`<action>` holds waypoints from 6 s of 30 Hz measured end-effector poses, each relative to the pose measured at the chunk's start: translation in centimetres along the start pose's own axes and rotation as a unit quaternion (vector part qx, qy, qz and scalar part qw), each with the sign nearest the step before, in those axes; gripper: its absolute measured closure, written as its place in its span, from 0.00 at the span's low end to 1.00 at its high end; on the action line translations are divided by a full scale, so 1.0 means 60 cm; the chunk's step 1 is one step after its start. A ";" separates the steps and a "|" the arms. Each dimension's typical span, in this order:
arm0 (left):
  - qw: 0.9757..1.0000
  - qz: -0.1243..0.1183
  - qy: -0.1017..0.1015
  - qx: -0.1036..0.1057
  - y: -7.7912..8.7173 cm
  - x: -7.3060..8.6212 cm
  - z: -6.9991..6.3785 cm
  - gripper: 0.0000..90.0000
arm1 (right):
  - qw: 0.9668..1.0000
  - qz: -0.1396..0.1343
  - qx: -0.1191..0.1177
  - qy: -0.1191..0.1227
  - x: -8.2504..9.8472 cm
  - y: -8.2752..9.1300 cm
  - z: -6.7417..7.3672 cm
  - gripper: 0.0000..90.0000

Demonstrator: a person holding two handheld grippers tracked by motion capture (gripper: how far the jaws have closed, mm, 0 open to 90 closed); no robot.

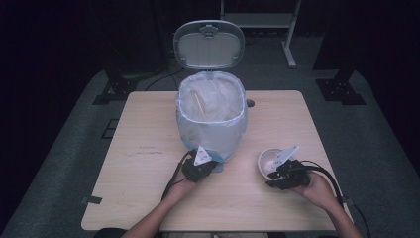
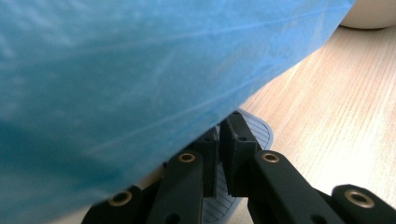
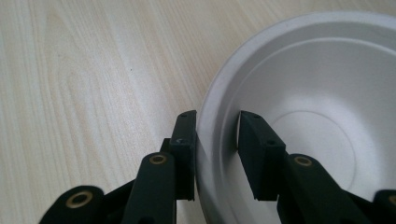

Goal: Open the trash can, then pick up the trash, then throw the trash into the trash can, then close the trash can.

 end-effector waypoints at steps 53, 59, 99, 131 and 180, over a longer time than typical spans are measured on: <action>1.000 0.000 0.002 0.001 0.000 0.000 0.000 0.95 | 0.989 -0.137 -0.008 -0.059 -0.082 0.186 -0.052 0.92; 1.000 -0.002 0.003 0.001 -0.001 0.000 0.000 0.95 | 0.988 -0.142 -0.006 -0.054 -0.098 0.208 -0.051 0.92; 1.000 0.000 0.007 0.004 0.000 0.000 0.001 0.95 | 0.986 -0.168 0.004 -0.016 -0.238 0.356 -0.065 0.92; 1.000 0.000 0.007 0.006 0.000 0.000 0.002 0.95 | 0.986 -0.155 -0.026 0.053 -0.417 0.376 -0.071 0.92; 1.000 -0.001 0.007 0.008 -0.001 -0.001 0.002 0.95 | 0.992 -0.111 -0.014 0.054 -0.511 0.256 -0.147 0.77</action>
Point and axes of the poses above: each handheld gripper's, and its own axes: y roughly backward along the jaws, x roughly out of its underside, z roughly to its left, the point moved 5 cm from there along -y, roughly forward along the jaws, and after that the axes turned 14 degrees about y, right-handed, at the moved point
